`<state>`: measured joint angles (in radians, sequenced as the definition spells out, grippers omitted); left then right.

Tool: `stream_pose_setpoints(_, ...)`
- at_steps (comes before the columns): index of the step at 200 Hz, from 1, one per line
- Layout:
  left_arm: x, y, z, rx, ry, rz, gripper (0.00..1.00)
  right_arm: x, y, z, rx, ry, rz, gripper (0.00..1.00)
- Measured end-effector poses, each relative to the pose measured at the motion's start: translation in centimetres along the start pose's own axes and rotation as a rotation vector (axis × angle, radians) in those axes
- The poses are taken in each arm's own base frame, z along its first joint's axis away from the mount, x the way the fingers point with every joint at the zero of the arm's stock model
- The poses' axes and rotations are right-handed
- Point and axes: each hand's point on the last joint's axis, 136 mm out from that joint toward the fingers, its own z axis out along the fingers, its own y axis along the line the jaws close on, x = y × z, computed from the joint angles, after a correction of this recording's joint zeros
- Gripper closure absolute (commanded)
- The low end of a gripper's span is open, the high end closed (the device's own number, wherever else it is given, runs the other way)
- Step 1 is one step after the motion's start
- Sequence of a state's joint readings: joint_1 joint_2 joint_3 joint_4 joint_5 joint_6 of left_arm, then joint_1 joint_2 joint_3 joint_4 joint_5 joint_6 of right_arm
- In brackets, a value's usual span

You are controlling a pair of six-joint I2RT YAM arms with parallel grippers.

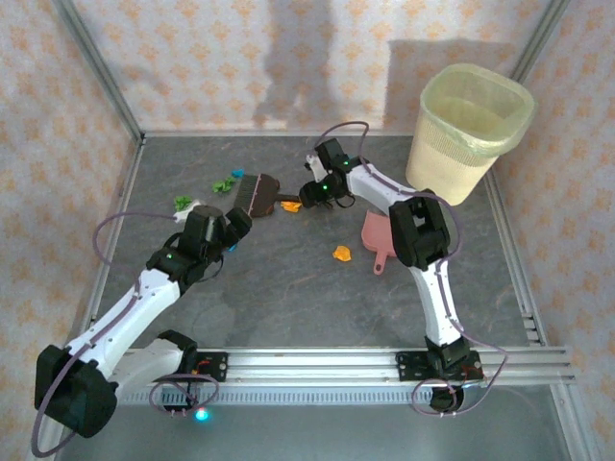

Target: Sweep away the paper scraps from the table

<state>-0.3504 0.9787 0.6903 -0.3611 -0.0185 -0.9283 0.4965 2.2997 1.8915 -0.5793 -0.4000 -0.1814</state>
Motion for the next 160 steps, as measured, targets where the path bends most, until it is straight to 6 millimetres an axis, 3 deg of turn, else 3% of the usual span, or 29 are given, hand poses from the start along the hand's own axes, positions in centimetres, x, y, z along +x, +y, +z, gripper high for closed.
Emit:
stream_pose_setpoints(24, 0.6, 2.2, 0.2, -0.062, -0.014, 0.040, 0.00, -0.3, -0.4, 0.5, 0.021, 0.027, -0.049, 0.33)
stream_pose_setpoints(45, 1.0, 3.2, 0.5, -0.087, -0.010, 0.059, 0.00, 0.6, -0.4, 1.2, 0.032, 0.075, -0.084, 0.33)
stream_pose_setpoints(88, 1.1, 3.2, 0.6, -0.089, -0.007, 0.082, 0.00, 0.7, 0.3, 2.2, 0.050, 0.119, -0.143, 0.38)
stream_pose_setpoints(160, 1.2, 3.2, 0.6, -0.088, -0.006, 0.084, 0.00, 0.9, 0.7, 2.8, 0.086, 0.142, -0.195, 0.59)
